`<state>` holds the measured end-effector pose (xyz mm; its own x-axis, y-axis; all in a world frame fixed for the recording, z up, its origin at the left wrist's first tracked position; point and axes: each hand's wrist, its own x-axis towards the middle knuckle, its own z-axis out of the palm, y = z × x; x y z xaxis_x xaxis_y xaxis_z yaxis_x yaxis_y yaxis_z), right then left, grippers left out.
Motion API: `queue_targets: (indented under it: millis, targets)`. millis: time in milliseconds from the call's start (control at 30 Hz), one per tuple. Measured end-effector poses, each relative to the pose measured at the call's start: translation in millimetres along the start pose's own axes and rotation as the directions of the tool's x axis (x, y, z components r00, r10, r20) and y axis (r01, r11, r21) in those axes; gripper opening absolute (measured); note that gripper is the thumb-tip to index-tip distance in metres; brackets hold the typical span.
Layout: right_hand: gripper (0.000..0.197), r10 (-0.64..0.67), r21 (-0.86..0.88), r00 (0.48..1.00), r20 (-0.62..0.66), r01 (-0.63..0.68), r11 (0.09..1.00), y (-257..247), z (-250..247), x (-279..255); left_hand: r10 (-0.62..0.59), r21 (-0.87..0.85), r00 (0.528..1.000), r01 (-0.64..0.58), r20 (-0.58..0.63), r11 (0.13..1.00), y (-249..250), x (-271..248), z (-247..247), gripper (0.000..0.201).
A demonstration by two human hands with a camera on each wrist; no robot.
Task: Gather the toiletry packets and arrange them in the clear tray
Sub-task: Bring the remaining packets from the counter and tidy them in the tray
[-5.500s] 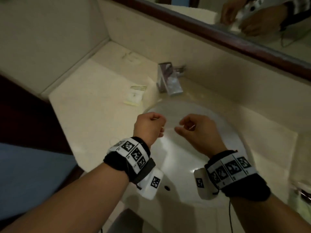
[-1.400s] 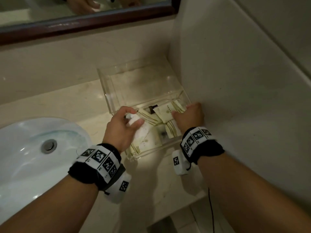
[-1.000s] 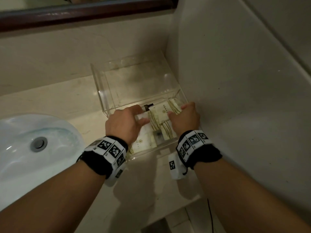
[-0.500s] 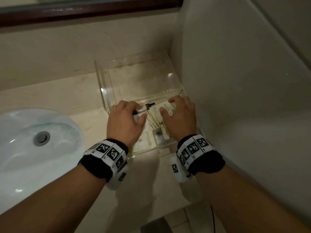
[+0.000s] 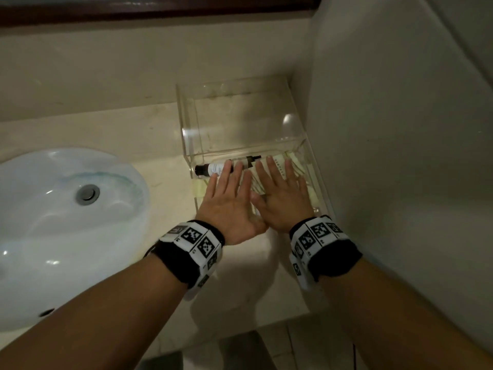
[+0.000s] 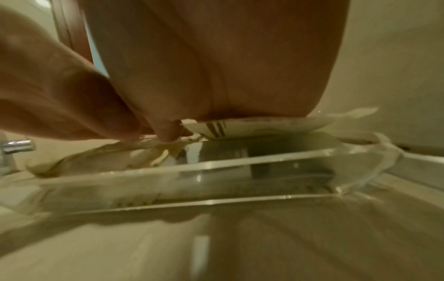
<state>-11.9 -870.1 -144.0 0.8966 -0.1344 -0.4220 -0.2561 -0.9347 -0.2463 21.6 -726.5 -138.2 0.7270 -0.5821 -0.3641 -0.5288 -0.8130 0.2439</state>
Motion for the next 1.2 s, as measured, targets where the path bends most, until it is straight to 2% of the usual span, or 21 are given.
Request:
queue_targets:
  millis: [167,400,567,667,733,833,1000,1200]
  targets:
    - [0.072,0.004,-0.043,0.999,0.044,-0.002,0.999,3,8,5,0.002,0.050,1.000,-0.003,0.017,0.999,-3,5,11,0.136]
    - [0.073,0.018,-0.027,0.997,0.081,-0.015,1.000,3,6,7,0.024,0.039,1.000,-0.025,0.019,0.999,-7,9,13,0.138]
    - [0.070,0.016,0.038,0.996,0.087,-0.019,0.999,3,0,7,0.039,-0.024,0.999,-0.038,0.028,0.999,-12,8,7,0.121]
    - [0.068,0.006,0.074,1.000,0.004,-0.007,0.997,5,-7,2,0.050,-0.108,0.997,-0.056,-0.061,0.993,-17,4,3,0.092]
    - [0.067,0.004,0.052,0.997,-0.073,0.000,0.999,6,-9,-1,0.043,-0.093,0.992,-0.054,-0.120,0.994,-20,1,3,0.082]
    - [0.067,0.003,0.031,0.995,-0.099,0.000,1.000,7,-8,-2,0.007,-0.048,0.993,-0.013,-0.116,0.999,-21,-2,6,0.079]
    - [0.067,0.014,0.014,1.000,-0.010,-0.014,1.000,12,8,-2,-0.014,0.014,1.000,0.014,-0.020,1.000,-23,1,14,0.081]
    - [0.069,0.016,-0.022,1.000,0.011,-0.016,1.000,14,14,2,-0.021,0.063,1.000,0.021,0.001,0.998,-23,4,20,0.080]
